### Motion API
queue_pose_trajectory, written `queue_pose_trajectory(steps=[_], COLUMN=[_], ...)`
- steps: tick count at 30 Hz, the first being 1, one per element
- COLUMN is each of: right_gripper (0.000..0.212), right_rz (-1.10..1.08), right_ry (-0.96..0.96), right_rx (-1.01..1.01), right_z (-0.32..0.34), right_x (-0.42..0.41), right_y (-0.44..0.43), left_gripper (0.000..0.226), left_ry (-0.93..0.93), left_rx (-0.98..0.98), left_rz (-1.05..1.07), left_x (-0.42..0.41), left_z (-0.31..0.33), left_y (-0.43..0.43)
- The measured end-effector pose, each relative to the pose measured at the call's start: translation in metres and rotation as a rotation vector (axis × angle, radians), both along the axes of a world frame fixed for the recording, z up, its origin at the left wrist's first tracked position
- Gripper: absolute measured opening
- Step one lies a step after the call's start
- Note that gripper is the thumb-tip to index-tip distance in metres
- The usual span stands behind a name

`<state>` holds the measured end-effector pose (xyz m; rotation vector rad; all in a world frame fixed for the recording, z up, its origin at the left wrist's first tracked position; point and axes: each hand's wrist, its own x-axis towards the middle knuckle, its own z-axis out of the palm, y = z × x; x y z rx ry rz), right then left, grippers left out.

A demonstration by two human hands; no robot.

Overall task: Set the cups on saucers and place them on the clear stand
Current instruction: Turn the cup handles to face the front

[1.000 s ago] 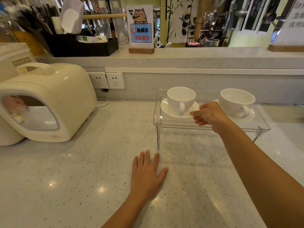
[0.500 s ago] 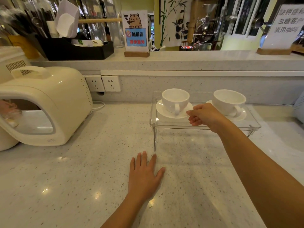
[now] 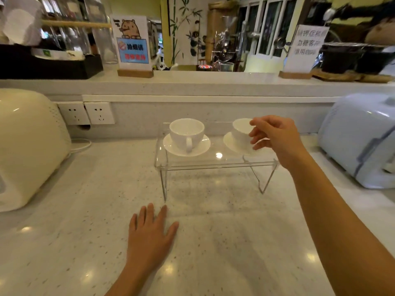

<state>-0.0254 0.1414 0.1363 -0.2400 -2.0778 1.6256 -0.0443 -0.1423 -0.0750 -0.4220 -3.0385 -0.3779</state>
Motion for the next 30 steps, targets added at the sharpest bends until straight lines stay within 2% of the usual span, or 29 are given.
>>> queue_pose_trajectory(steps=[3,5,9,17,24,26,30], right_gripper=[0.020,0.020,0.024,0.044,0.031,0.022,0.016], right_rz=[-0.287,-0.358,-0.356,-0.331,-0.385,-0.431,-0.495], right_ry=[-0.050,-0.166,-0.387,-0.521,-0.545,-0.529,-0.510], right_rx=[-0.108,-0.160,-0.173,-0.113,-0.133,-0.113,-0.064], right_z=[-0.013,-0.025,-0.042,-0.036,-0.038,-0.039,-0.042], right_x=[0.003,0.002,-0.008,-0.033,-0.039,-0.038,-0.038], right_y=[0.028,0.042,0.050,0.047,0.048,0.047,0.045], left_gripper=[0.065,0.066,0.065,0.065,0.066,0.066,0.066], left_ry=[-0.021,-0.030,-0.017,-0.027,-0.028,-0.026,-0.010], left_rx=[-0.001,-0.007,-0.001,0.008,0.029,0.031,0.022], left_rz=[0.004,0.010,0.013,0.014,0.005,0.005,0.002], left_x=[0.000,0.000,0.001,0.002,0.002,0.001,0.001], left_z=[0.001,0.001,0.002,0.004,0.002,0.002,0.002], left_y=[0.001,0.002,0.002,0.002,0.001,0.001,0.001])
